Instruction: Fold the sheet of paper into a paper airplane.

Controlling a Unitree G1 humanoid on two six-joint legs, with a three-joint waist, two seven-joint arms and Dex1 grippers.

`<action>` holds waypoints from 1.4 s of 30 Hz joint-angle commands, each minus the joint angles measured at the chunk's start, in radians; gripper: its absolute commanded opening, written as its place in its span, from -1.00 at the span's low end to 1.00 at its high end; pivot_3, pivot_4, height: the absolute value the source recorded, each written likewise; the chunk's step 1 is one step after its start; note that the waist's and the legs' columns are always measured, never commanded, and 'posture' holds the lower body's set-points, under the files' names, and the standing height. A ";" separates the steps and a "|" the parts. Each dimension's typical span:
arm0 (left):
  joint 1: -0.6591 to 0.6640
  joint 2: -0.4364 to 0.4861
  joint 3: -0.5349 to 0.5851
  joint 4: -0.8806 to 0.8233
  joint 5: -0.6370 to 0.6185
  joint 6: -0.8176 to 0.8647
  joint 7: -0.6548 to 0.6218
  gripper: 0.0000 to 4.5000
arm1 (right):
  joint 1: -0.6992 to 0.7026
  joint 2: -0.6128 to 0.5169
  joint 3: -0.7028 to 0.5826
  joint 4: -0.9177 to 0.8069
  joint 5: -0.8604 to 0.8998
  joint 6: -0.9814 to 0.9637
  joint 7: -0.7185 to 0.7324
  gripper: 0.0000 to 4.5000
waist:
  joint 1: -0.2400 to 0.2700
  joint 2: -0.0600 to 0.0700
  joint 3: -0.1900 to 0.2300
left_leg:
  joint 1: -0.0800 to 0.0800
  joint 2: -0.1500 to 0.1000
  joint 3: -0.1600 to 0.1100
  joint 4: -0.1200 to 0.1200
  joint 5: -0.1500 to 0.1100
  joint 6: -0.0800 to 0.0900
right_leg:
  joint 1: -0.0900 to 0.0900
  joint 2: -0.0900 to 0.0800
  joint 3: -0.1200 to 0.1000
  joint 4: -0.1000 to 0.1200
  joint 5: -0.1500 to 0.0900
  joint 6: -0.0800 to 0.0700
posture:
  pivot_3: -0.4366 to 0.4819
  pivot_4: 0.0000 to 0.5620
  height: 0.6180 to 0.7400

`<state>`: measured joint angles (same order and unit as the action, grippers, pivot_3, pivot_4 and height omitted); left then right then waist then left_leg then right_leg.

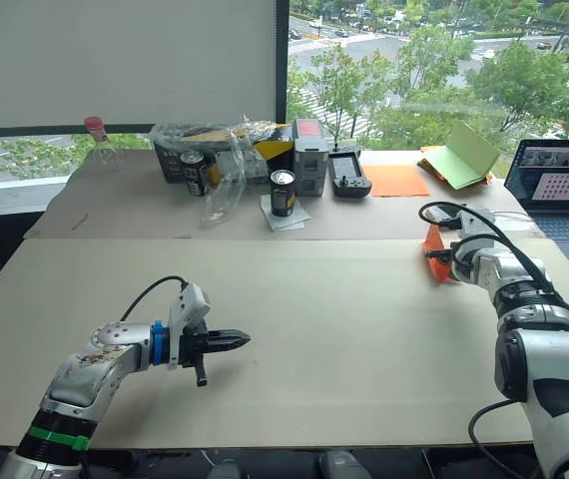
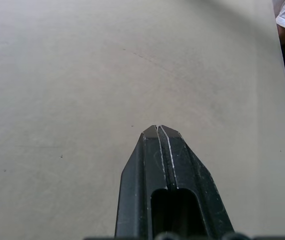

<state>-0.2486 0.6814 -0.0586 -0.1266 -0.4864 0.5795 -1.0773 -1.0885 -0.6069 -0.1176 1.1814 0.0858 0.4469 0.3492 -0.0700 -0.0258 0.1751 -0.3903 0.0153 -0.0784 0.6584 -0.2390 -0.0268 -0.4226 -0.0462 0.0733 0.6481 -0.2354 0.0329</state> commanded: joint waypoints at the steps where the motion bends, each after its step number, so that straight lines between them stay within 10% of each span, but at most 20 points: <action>1: -0.013 -0.004 0.006 -0.006 0.004 -0.016 0.004 -1.00 | -0.048 -0.030 -0.028 -0.049 0.010 -0.023 0.017 -0.26 | 0.000 0.000 0.000 | 0.000 0.000 0.000 0.000 0.000 0.000 | 0.000 0.000 0.000 0.000 0.000 0.000 | -0.05 -0.47 0.87; 9: -0.048 -0.009 0.021 0.027 0.007 -0.028 -0.002 -1.00 | -0.079 -0.059 0.000 -0.318 0.010 0.095 0.122 0.98 | -0.001 0.007 0.004 | 0.000 0.000 0.000 0.000 0.000 0.000 | -0.001 0.000 0.000 0.001 0.000 0.000 | -0.05 -0.47 0.87; 19: -0.065 -0.022 0.032 0.064 0.046 -0.054 0.057 -1.00 | 0.291 -0.023 -0.035 -1.166 0.299 0.308 0.386 0.99 | 0.007 0.007 0.004 | -0.001 0.000 -0.001 0.001 0.000 0.000 | 0.000 0.000 -0.001 0.001 0.000 0.000 | -0.05 -0.47 0.87; 27: -0.034 -0.063 0.077 0.021 0.028 -0.036 0.131 -1.00 | 0.726 0.073 0.023 -1.633 0.373 0.302 0.320 0.99 | 0.026 0.007 0.004 | -0.001 0.000 -0.001 0.002 0.000 0.000 | 0.000 0.000 -0.001 0.002 0.000 0.001 | -0.05 -0.47 0.87; 42: 0.111 -0.135 0.084 0.002 0.111 -0.188 0.245 -1.00 | 1.037 0.121 0.099 -1.473 0.183 -0.113 0.300 0.99 | 0.030 0.006 0.004 | 0.002 0.001 0.000 0.002 0.001 -0.001 | 0.002 0.001 0.000 0.001 0.000 0.001 | -0.05 -0.47 0.87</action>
<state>-0.1338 0.5535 0.0053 -0.1102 -0.3769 0.4180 -0.8394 -0.0488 -0.4812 -0.0111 -0.2698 0.2684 0.3816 0.6374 -0.0397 -0.0193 0.1786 -0.3885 0.0159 -0.0786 0.6607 -0.2380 -0.0277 -0.4205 -0.0457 0.0733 0.6489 -0.2352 0.0341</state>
